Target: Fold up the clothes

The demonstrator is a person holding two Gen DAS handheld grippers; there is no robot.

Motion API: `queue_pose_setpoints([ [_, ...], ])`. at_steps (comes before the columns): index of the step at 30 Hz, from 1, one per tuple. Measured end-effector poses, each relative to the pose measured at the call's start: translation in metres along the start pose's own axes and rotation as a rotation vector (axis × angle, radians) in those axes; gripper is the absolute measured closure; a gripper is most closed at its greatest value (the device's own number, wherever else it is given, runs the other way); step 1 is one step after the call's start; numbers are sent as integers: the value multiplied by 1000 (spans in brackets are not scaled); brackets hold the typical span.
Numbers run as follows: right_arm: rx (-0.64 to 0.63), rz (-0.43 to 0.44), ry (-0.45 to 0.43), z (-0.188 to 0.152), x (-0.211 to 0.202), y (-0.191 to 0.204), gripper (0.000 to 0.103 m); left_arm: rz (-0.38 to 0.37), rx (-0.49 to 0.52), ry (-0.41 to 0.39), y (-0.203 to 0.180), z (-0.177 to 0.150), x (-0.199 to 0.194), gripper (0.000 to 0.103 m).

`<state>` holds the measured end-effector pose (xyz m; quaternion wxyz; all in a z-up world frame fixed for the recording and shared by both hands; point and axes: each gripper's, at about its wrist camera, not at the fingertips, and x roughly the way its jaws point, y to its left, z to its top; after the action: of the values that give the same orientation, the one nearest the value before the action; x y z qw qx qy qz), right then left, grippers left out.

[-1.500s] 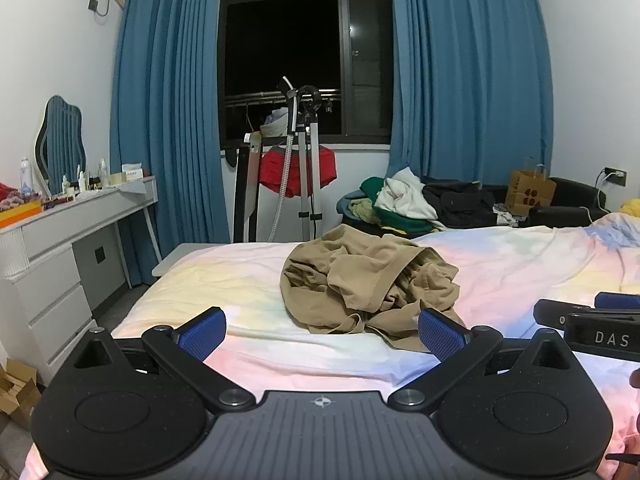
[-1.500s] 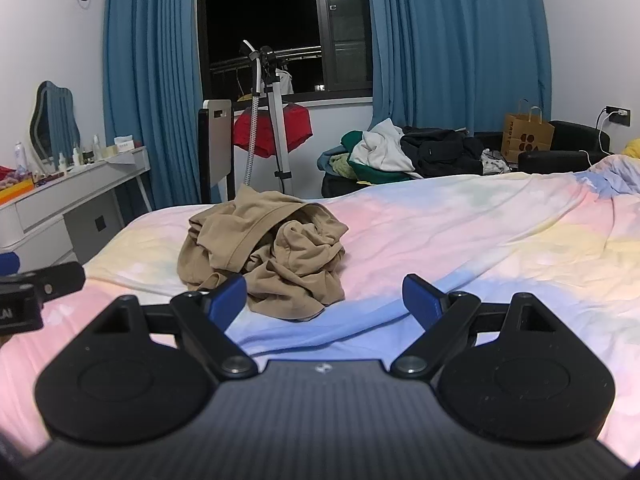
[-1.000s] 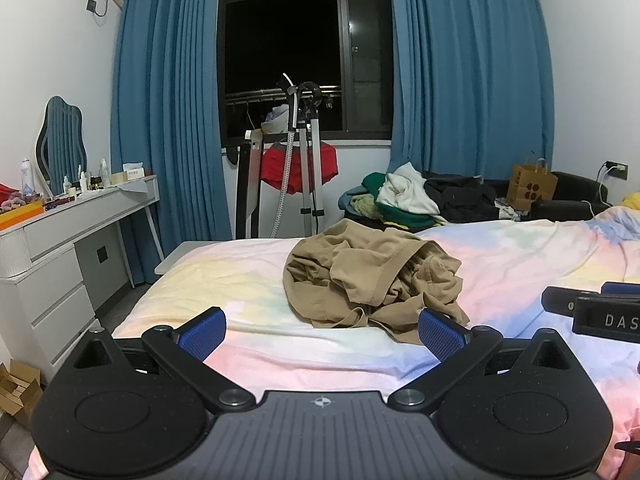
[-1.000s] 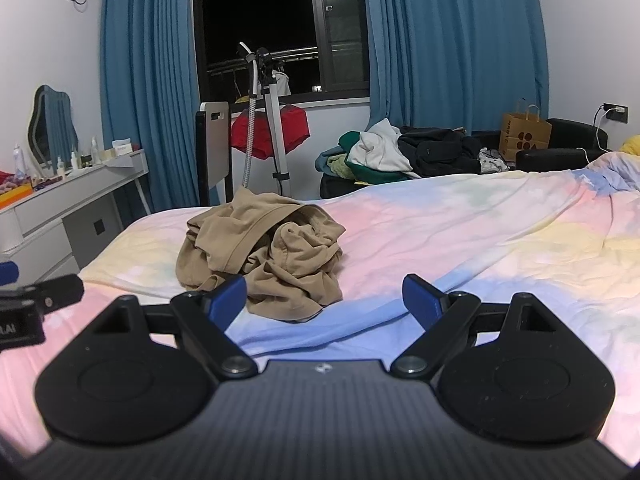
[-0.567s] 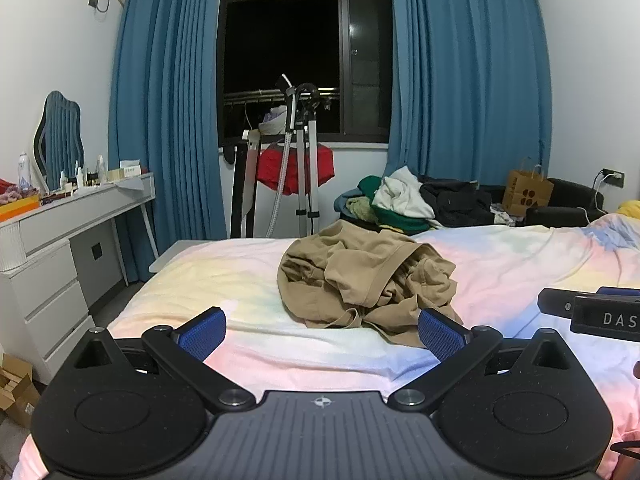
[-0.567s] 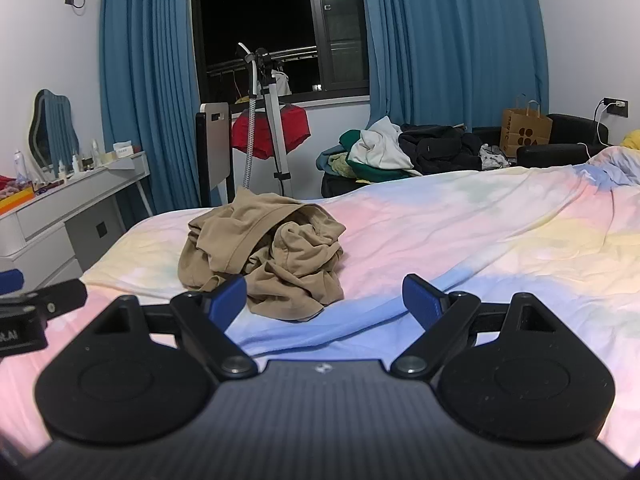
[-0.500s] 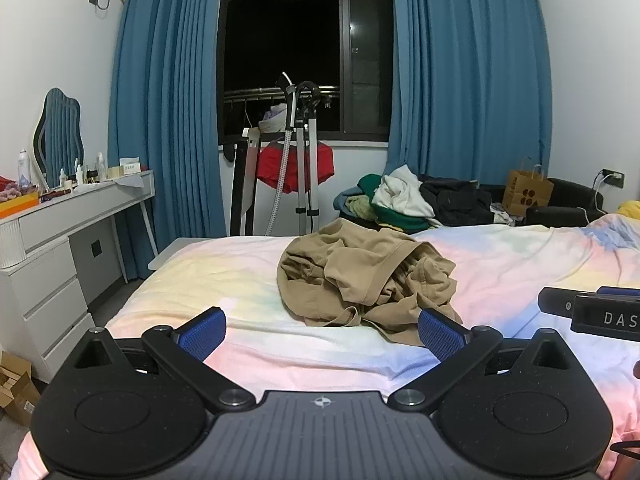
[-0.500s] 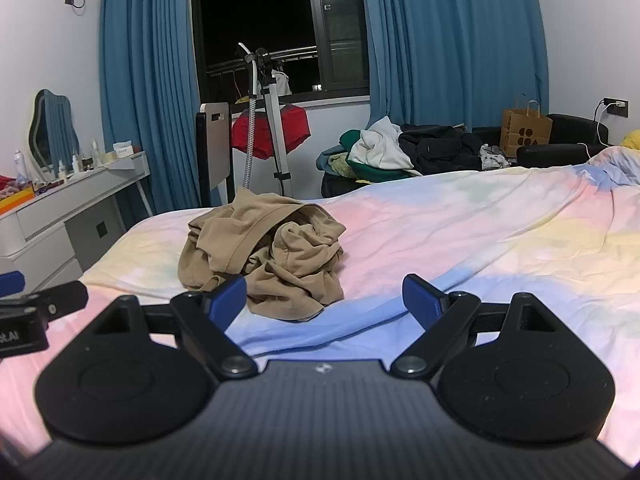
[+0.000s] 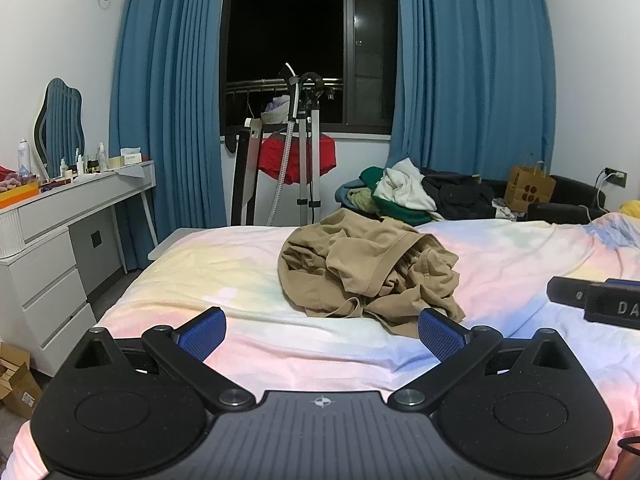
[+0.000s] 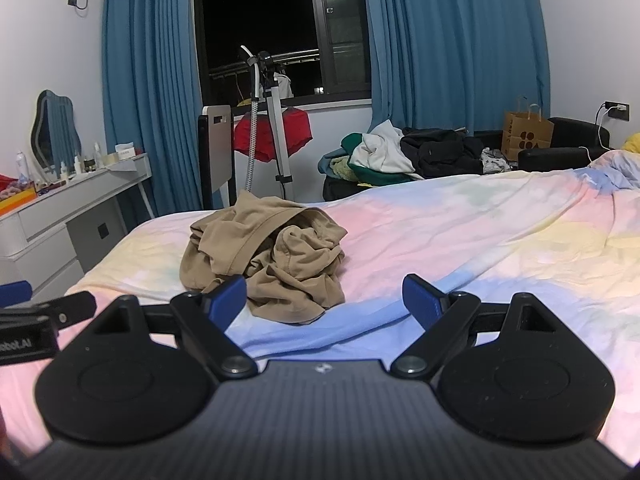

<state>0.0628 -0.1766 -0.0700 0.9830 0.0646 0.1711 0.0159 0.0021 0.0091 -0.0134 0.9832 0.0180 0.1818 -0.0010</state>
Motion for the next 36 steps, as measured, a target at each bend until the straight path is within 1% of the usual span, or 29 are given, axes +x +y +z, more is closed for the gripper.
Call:
queue_pose_setpoints([
  [6, 29, 24, 2, 3, -2, -3, 17, 10, 36, 22, -3, -4, 11, 0],
  [9, 52, 32, 5, 3, -2, -8, 17, -10, 75, 46, -9, -4, 22, 0],
  [11, 77, 35, 8, 3, -2, -12, 16, -33, 116, 84, -16, -3, 35, 0],
  [15, 118, 14, 33, 2, -1, -23, 17, -69, 175, 187, -32, -3, 75, 0],
  [18, 152, -4, 42, 1, 1, -33, 17, -79, 183, 244, -41, -5, 117, 1],
  [21, 203, -9, 60, -2, 5, -43, 17, -82, 190, 233, -49, -2, 157, 3],
  [23, 233, -5, 63, -2, 6, -49, 16, -66, 214, 199, -55, 0, 181, 4],
  [25, 248, -14, 61, -4, 9, -54, 16, -41, 251, 169, -62, 1, 204, 7],
  [27, 265, -33, 73, -8, 16, -61, 16, -17, 279, 146, -68, 3, 225, 16],
  [31, 338, -70, 131, -13, 37, -78, 17, 5, 251, 107, -71, 9, 256, 20],
  [32, 356, -79, 146, -15, 42, -82, 17, 11, 242, 101, -71, 10, 262, 23],
  [33, 370, -85, 152, -16, 45, -85, 17, 19, 233, 96, -70, 10, 267, 29],
  [34, 375, -92, 154, -18, 48, -88, 17, 25, 223, 95, -68, 11, 271, 33],
  [35, 373, -99, 158, -20, 51, -88, 17, 31, 213, 96, -67, 11, 276, 42],
  [36, 369, -106, 162, -21, 55, -88, 17, 39, 207, 99, -65, 11, 279, 53],
])
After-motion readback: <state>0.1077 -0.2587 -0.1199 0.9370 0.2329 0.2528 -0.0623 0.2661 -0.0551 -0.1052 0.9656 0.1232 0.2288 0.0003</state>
